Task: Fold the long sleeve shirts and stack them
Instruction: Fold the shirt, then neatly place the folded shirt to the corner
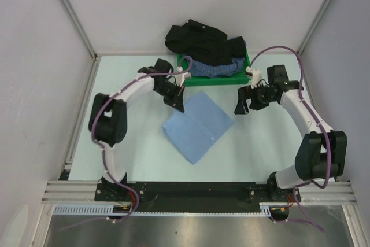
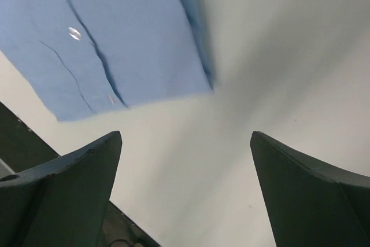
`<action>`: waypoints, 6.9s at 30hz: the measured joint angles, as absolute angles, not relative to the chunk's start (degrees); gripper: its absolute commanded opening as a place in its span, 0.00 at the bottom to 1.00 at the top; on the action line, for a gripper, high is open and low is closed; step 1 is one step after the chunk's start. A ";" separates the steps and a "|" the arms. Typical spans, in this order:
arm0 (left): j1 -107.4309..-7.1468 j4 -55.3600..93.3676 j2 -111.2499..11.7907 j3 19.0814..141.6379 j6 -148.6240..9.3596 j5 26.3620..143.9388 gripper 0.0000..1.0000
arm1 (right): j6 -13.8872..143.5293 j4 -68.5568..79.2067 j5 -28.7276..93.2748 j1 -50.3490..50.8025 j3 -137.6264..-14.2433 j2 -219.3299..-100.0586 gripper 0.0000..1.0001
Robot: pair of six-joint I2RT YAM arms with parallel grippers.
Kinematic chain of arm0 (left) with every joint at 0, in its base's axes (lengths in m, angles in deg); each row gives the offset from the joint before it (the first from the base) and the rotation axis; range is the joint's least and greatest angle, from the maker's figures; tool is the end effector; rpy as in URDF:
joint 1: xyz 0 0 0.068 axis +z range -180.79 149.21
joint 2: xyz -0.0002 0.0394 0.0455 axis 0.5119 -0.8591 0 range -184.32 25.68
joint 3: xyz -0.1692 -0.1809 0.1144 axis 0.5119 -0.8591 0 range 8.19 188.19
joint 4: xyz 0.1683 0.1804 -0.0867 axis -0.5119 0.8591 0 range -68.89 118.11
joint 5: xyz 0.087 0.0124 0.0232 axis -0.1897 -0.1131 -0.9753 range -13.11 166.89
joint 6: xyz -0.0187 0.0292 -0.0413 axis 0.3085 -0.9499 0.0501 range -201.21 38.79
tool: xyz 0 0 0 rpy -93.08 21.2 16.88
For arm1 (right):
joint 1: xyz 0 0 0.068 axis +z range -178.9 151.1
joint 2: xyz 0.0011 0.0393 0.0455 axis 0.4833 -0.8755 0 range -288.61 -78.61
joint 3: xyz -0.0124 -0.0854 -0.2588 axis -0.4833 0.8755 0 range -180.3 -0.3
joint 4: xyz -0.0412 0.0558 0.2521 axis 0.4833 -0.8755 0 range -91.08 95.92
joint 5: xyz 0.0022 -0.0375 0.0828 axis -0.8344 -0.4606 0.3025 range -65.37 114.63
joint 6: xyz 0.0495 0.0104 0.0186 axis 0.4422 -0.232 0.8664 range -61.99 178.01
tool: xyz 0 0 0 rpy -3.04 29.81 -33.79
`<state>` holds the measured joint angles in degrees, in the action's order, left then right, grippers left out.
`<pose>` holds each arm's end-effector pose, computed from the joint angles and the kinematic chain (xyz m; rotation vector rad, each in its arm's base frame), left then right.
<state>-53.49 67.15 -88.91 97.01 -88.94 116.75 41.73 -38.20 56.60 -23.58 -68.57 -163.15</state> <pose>0.3679 -0.1785 0.2049 0.8720 2.6007 -1.0416 0.2953 0.0464 0.2747 -0.6555 2.4248 0.6509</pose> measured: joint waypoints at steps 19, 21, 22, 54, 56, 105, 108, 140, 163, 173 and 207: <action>-87.72 77.42 -89.63 107.58 -88.85 68.24 0.08 | 73.95 -23.55 78.32 -41.44 -42.15 -155.32 1.00; -90.56 77.49 -98.94 113.22 -86.80 68.07 0.11 | 75.85 -22.59 78.83 -42.62 -39.79 -156.13 1.00; -91.61 77.36 -102.88 115.87 -84.46 67.13 0.15 | 76.07 -22.72 78.26 -43.45 -38.71 -156.70 1.00; -50.97 67.59 -60.93 82.82 -85.79 106.23 0.83 | 107.92 7.96 67.18 -16.02 -43.17 -181.09 0.00; -49.68 66.67 -57.54 80.24 -85.92 106.76 0.83 | 101.49 0.88 67.70 -16.34 -47.28 -183.38 0.00; -30.25 72.70 -79.01 70.34 -106.23 117.53 0.62 | 16.16 -54.26 59.31 -0.82 -125.33 -209.66 0.89; -32.09 71.96 -81.28 71.67 -103.67 117.90 0.58 | 22.67 -53.21 62.98 -3.34 -121.01 -203.43 0.91; -19.50 64.90 -98.66 109.51 -90.23 101.51 0.00 | 39.42 -51.95 67.35 -27.42 -103.02 -187.14 0.92; -15.61 54.58 -110.87 121.86 -68.57 94.91 0.01 | 37.41 -62.48 60.47 -27.56 -116.79 -194.53 0.93; -11.06 53.14 -105.48 115.74 -72.92 96.62 0.76 | 37.65 -62.81 60.51 -24.43 -117.12 -195.60 0.96; -34.04 44.66 -90.48 88.31 -82.08 77.67 0.99 | 38.50 -61.52 60.58 -28.06 -107.89 -182.86 1.00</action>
